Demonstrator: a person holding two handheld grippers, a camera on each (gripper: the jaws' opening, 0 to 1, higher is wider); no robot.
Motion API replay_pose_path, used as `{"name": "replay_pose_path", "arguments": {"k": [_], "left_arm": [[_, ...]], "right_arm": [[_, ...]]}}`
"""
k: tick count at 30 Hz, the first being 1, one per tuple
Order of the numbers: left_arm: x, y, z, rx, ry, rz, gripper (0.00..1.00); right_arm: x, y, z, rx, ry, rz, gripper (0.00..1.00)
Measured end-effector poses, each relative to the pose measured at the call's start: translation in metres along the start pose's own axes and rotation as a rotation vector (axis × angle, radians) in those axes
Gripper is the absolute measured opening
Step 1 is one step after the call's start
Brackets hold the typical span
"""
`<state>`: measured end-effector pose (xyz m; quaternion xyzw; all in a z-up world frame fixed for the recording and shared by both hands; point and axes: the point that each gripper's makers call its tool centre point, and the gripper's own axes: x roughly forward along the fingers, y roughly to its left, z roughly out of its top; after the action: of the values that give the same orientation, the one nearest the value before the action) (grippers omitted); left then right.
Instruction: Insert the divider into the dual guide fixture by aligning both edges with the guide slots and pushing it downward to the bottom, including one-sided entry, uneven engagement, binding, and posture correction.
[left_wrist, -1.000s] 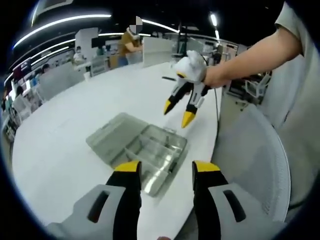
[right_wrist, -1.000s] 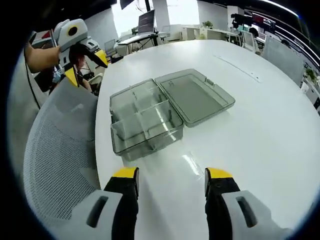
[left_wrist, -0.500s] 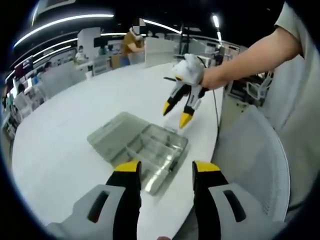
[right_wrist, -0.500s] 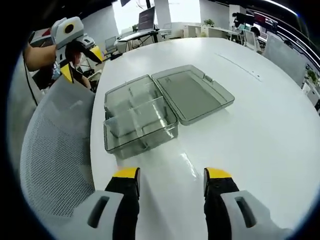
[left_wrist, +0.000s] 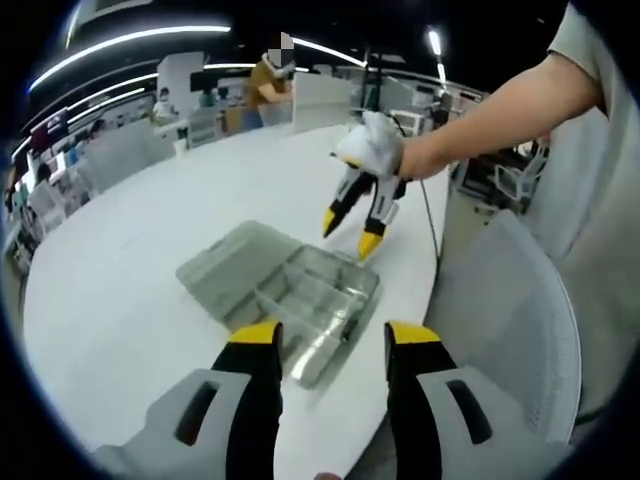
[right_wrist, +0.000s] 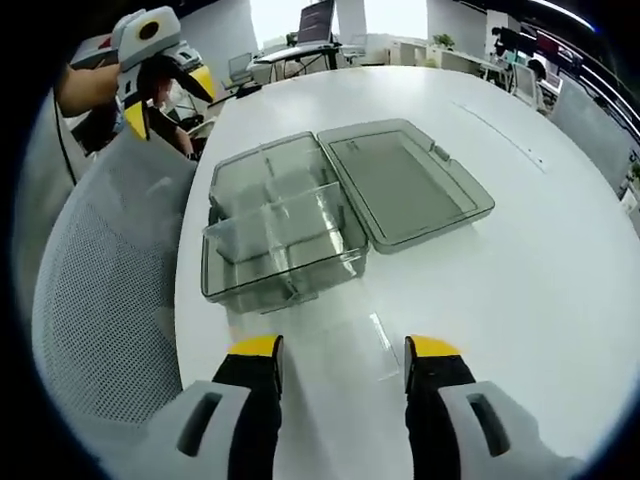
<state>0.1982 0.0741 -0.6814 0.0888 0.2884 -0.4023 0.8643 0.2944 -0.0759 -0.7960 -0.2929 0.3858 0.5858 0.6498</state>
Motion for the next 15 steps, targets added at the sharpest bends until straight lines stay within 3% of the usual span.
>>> {"name": "replay_pose_path", "arguments": {"k": [15], "left_arm": [[0.001, 0.002, -0.002, -0.009, 0.002, 0.001, 0.39]], "right_arm": [[0.011, 0.004, -0.008, -0.117, 0.080, 0.035, 0.41]]}}
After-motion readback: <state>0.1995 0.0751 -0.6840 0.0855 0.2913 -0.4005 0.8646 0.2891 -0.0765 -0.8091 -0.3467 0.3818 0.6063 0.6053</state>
